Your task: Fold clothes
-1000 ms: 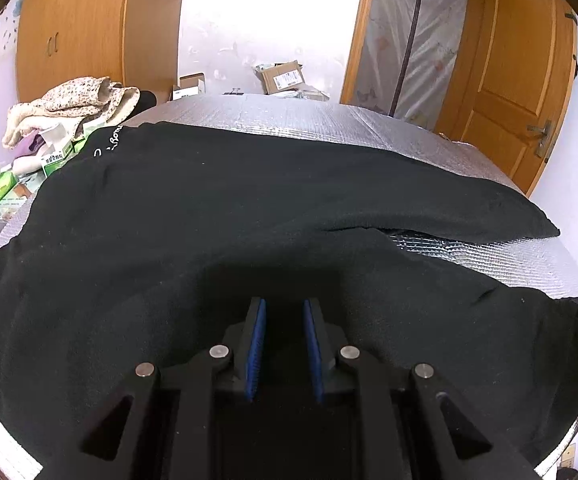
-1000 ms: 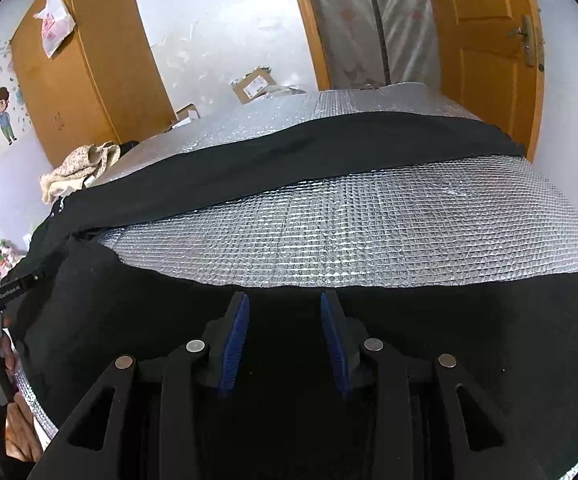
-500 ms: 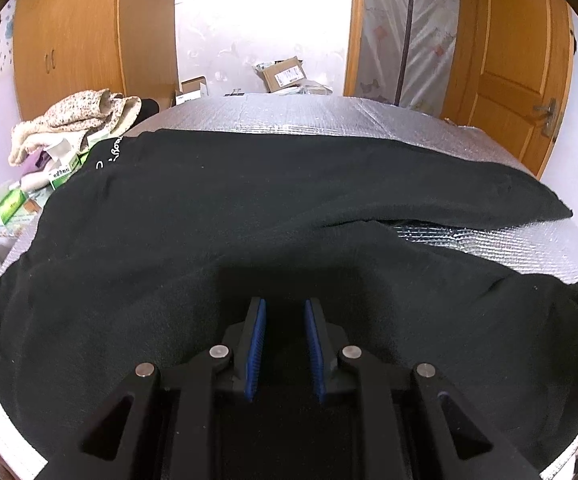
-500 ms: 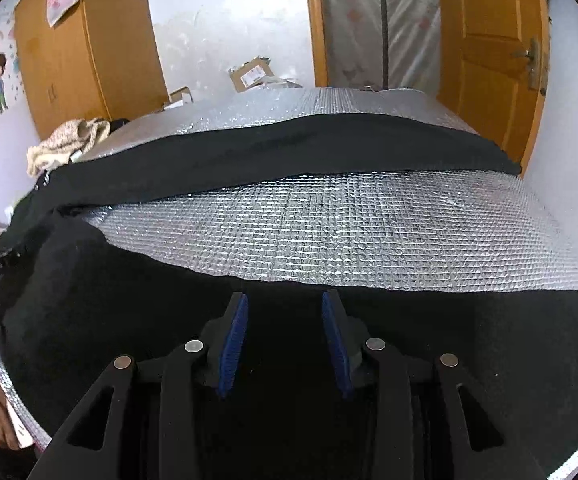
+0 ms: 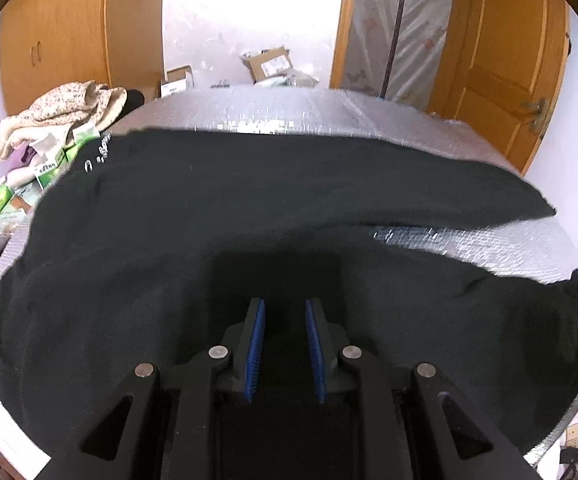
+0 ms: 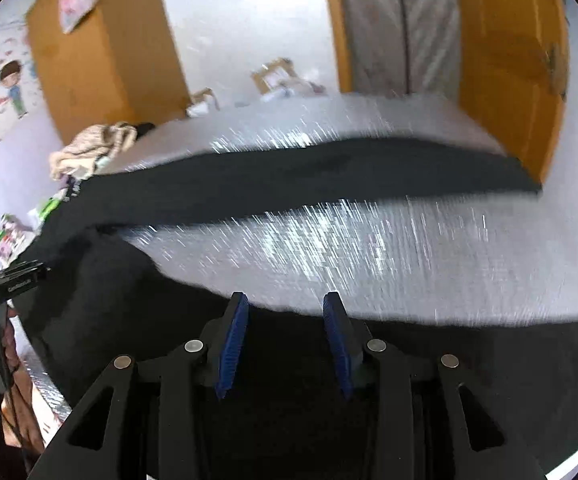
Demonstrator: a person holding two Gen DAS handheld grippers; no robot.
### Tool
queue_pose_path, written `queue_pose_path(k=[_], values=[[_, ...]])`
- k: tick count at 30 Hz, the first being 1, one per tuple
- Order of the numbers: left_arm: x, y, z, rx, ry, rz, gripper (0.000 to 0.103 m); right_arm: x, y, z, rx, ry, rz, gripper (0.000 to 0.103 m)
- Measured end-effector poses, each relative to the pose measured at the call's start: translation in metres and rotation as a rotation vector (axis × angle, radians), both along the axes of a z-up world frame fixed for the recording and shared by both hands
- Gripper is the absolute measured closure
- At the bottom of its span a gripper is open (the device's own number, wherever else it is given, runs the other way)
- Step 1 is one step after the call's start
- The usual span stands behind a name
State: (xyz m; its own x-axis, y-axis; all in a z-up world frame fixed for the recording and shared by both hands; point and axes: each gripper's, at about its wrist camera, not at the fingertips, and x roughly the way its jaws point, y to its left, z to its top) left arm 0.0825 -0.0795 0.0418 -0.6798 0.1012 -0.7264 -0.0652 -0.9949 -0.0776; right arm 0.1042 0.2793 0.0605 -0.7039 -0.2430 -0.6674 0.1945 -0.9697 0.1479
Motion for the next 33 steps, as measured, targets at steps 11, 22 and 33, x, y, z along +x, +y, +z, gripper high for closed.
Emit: queue_pose_path(k=[11, 22, 33], values=[[0.011, -0.062, 0.109, 0.013, 0.443, 0.267, 0.082, -0.038, -0.044, 0.080, 0.030, 0.239, 0.288, 0.062], [-0.088, -0.112, 0.084, -0.083, 0.234, 0.181, 0.082, -0.138, -0.118, 0.070, 0.158, 0.135, 0.530, 0.062], [-0.148, -0.164, 0.031, -0.172, 0.016, 0.026, 0.068, -0.231, -0.138, 0.006, 0.262, -0.028, 0.603, 0.049]])
